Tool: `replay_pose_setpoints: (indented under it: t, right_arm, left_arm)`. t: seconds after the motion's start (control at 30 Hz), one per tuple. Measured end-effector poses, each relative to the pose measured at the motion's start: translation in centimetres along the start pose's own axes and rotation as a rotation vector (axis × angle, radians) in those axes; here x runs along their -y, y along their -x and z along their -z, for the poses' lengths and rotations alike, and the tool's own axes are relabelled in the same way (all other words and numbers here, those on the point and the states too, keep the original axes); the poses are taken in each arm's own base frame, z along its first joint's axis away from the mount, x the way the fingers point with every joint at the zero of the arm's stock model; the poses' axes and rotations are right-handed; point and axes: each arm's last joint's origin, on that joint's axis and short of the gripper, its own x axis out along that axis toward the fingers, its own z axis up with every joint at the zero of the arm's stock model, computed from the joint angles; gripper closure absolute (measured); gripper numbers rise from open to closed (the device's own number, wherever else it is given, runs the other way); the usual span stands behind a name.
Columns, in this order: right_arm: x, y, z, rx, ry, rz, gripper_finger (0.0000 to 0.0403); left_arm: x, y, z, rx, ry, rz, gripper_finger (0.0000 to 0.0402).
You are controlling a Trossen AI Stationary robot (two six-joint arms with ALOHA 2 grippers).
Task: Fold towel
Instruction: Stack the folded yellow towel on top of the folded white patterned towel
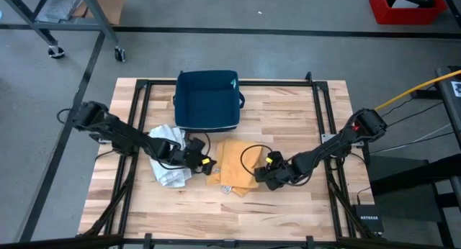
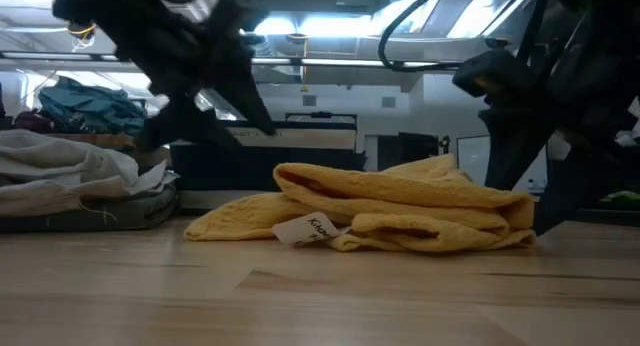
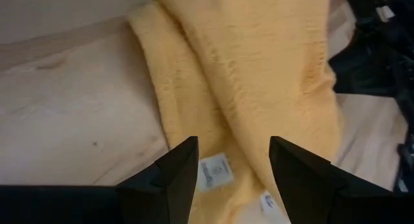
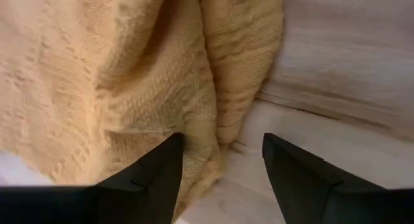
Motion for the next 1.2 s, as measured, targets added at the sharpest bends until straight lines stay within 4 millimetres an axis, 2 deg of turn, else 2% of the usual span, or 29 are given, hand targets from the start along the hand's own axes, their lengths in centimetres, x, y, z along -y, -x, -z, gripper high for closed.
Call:
replay_pose_setpoints:
  t: [0.43,0.7,0.87,1.0,1.2]
  right_arm:
    - [-0.8,-2.5,0.7,0.091,-0.069,-0.122,0.0187]
    - [-1.3,-3.8,1.1,0.128,-0.095,-0.199,0.0187]
    - [-1.7,-4.1,1.2,0.128,-0.093,-0.248,0.0194]
    - [-1.8,-4.2,1.2,0.122,-0.074,-0.262,0.0234]
    - [-2.0,-4.1,1.3,0.118,-0.063,-0.285,0.0345]
  left_arm:
    - [-1.7,-5.7,1.8,-0.127,0.061,-0.002,0.022]
    - [-1.4,-6.4,2.1,-0.152,0.069,0.055,0.0222]
    - [-1.4,-6.3,2.1,-0.164,0.063,0.057,0.0243]
    - [-1.4,-6.3,2.2,-0.168,0.045,0.059,0.027]
    - [-1.4,-6.3,2.2,-0.168,0.043,0.061,0.0336]
